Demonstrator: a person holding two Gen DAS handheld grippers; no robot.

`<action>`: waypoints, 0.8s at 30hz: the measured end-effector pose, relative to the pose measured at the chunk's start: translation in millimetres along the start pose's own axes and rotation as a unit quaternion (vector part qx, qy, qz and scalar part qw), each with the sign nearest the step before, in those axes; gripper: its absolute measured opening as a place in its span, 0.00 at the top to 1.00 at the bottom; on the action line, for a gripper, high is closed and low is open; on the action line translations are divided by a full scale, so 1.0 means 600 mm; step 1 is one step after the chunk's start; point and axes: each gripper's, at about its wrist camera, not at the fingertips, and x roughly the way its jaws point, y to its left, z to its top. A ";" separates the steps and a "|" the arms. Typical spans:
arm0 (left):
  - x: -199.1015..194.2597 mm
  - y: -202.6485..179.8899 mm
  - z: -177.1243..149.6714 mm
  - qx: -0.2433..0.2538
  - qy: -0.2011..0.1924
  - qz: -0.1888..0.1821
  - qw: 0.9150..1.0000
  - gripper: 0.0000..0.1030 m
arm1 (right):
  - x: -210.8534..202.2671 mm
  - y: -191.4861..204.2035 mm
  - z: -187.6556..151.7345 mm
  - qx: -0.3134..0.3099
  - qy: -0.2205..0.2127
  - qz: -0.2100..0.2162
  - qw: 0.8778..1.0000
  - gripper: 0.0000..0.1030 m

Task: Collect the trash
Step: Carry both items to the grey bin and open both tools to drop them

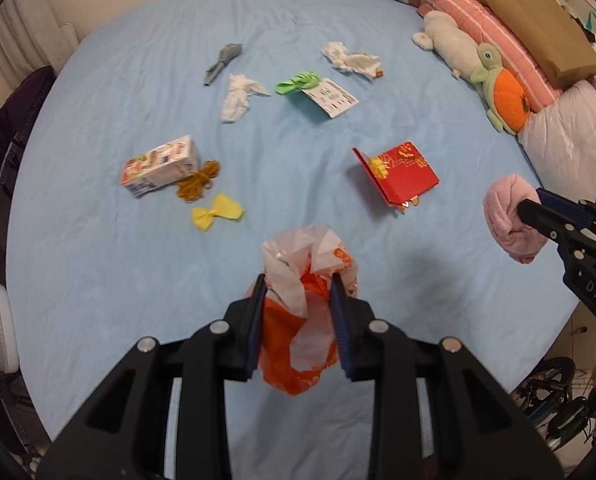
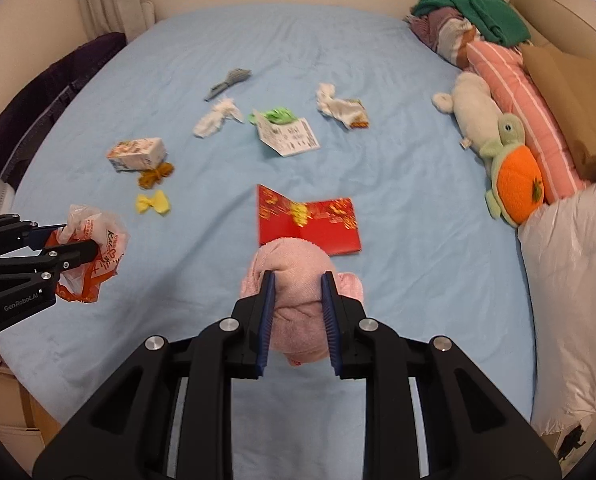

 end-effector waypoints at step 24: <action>-0.496 0.467 -0.258 -0.301 -0.098 0.170 0.933 0.70 | -0.318 0.624 0.174 -0.276 -0.103 0.214 0.931 0.79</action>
